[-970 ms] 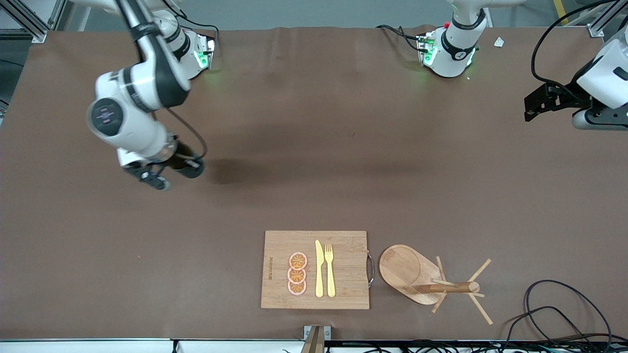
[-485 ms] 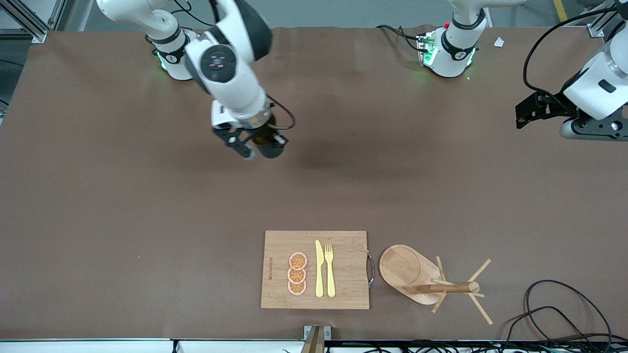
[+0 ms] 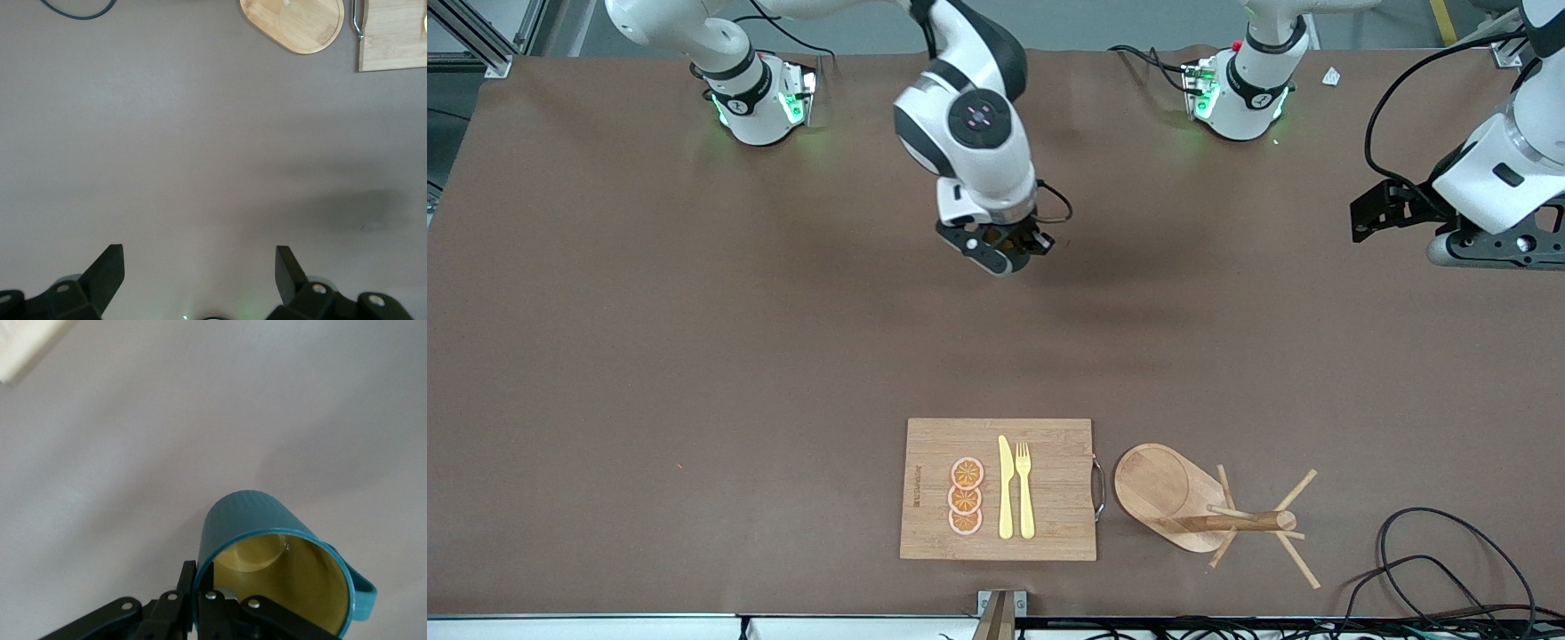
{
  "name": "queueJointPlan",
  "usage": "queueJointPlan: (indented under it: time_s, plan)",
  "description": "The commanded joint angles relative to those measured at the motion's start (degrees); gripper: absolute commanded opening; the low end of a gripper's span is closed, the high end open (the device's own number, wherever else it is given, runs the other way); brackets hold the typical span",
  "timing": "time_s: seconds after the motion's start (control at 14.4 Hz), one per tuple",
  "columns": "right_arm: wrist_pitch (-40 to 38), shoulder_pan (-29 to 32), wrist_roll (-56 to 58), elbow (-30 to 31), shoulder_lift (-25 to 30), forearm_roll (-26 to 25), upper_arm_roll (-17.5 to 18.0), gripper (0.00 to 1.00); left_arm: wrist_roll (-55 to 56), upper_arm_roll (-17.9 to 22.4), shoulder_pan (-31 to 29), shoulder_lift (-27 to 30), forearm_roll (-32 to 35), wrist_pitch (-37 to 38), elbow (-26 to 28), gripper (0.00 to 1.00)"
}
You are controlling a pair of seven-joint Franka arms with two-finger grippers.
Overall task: Pass cup and hang on rack
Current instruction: 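Lift the teal cup and carry it toward the table middle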
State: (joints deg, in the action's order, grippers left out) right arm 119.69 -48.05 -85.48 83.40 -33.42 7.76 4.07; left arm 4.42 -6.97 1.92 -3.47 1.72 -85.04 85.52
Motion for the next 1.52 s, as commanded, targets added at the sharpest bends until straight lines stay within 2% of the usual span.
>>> queueJointPlan:
  time_s: [0.0,0.21,0.42,0.76,1.04,1.25,1.45]
  plan:
    - [0.79,-3.02,-4.33,-9.99,-8.66,-2.21,-1.43,0.00,2.34,-0.06,0.46,-2.94,-1.80,-0.65,-1.85,1.00]
    - [4.49,-2.84,-7.67,-10.89,-10.25,-2.40,-1.43,0.00,4.00,-0.06,0.54,-4.88,-2.24,-5.21,-1.59,1.00]
    - [4.32,-3.54,-14.88,-13.61,-12.71,-2.66,-1.61,0.00,7.34,-0.06,1.51,-6.90,-2.07,-8.47,-1.06,1.00]
    - [2.84,-5.13,-17.53,-13.96,-13.42,-4.15,-1.61,0.00,8.06,-0.06,1.60,-8.40,-2.07,-14.97,2.10,1.00]
    - [1.33,-6.88,-18.49,-14.84,-14.56,-4.24,-3.18,0.00,8.14,-0.06,1.51,-9.28,-2.16,-15.69,1.58,1.00]
    - [1.07,-9.08,-20.86,-18.26,-17.72,-4.24,-5.03,0.00,8.23,0.03,1.60,-9.36,-1.98,-15.69,1.40,1.00]
    - [1.07,-9.26,-21.49,-19.50,-18.87,-4.24,-5.12,0.00,10.77,0.03,1.51,-9.80,-1.81,-16.73,1.40,1.00]
